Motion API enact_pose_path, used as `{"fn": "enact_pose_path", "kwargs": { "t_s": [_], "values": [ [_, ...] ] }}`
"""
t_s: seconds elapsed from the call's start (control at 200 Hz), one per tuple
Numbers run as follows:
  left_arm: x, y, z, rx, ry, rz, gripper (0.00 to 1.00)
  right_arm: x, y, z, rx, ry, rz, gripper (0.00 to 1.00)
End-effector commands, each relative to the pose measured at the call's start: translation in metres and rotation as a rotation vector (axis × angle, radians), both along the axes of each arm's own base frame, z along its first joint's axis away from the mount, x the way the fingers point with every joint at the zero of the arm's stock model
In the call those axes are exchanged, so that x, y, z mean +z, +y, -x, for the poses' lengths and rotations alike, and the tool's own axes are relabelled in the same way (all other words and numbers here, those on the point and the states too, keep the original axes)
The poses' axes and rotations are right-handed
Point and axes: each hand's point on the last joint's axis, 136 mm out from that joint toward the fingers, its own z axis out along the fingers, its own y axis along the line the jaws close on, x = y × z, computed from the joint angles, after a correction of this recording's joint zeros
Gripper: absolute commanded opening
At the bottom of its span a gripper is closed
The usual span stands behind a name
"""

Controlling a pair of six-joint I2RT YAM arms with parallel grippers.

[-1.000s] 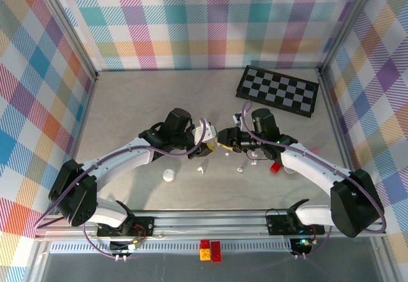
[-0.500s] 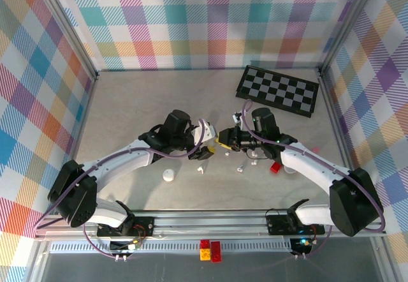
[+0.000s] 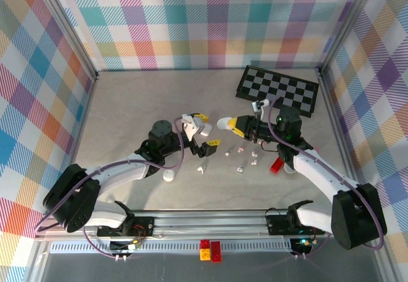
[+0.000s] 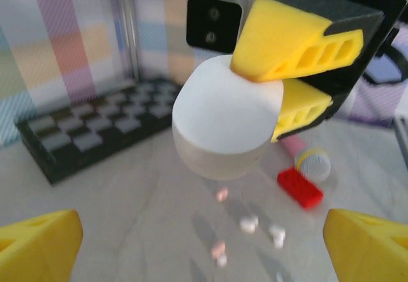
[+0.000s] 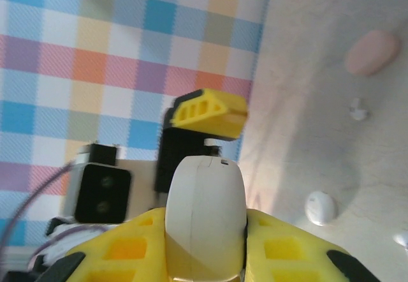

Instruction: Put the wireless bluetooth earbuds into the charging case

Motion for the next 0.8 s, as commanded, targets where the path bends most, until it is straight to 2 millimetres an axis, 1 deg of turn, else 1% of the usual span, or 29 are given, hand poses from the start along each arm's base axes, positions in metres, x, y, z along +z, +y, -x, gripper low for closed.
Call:
{"fn": "enact_pose_path", "kwargs": {
  "t_s": [0.0,0.05,0.13,0.295,0.41,0.45,0.525,0.58,0.65,0.71,0.795],
  "values": [
    [0.055,0.004,0.013,-0.065,-0.188,0.244,0.95,0.038,-0.002,0.013,0.053,-0.090,-0.106,0.15],
    [0.060,0.004,0.016,-0.099,-0.210,0.289,0.93,0.043,-0.002,0.014,0.054,-0.084,-0.132,0.15],
    [0.061,-0.005,0.019,-0.178,-0.213,0.274,0.91,0.050,-0.002,0.015,0.066,-0.074,-0.172,0.15],
    [0.071,-0.015,0.019,-0.241,-0.224,0.287,0.87,0.059,-0.003,0.015,0.070,-0.061,-0.227,0.15],
    [0.078,-0.021,0.016,-0.270,-0.219,0.298,0.81,0.065,-0.003,0.014,0.072,-0.060,-0.254,0.14],
    [0.080,-0.023,0.016,-0.282,-0.212,0.303,0.75,0.066,-0.003,0.013,0.072,-0.060,-0.263,0.14],
    [0.083,-0.026,0.014,-0.298,-0.206,0.309,0.73,0.068,-0.003,0.011,0.072,-0.052,-0.276,0.14],
    [0.085,-0.027,0.013,-0.300,-0.206,0.313,0.68,0.067,-0.003,0.011,0.072,-0.046,-0.282,0.14],
    [0.086,-0.028,0.013,-0.306,-0.210,0.313,0.67,0.067,-0.003,0.010,0.071,-0.042,-0.287,0.14],
    [0.087,-0.030,0.012,-0.313,-0.210,0.313,0.60,0.067,-0.002,0.009,0.072,-0.041,-0.289,0.14],
    [0.087,-0.032,0.012,-0.324,-0.205,0.313,0.57,0.066,-0.002,0.008,0.074,-0.036,-0.290,0.14]
  ]
}}
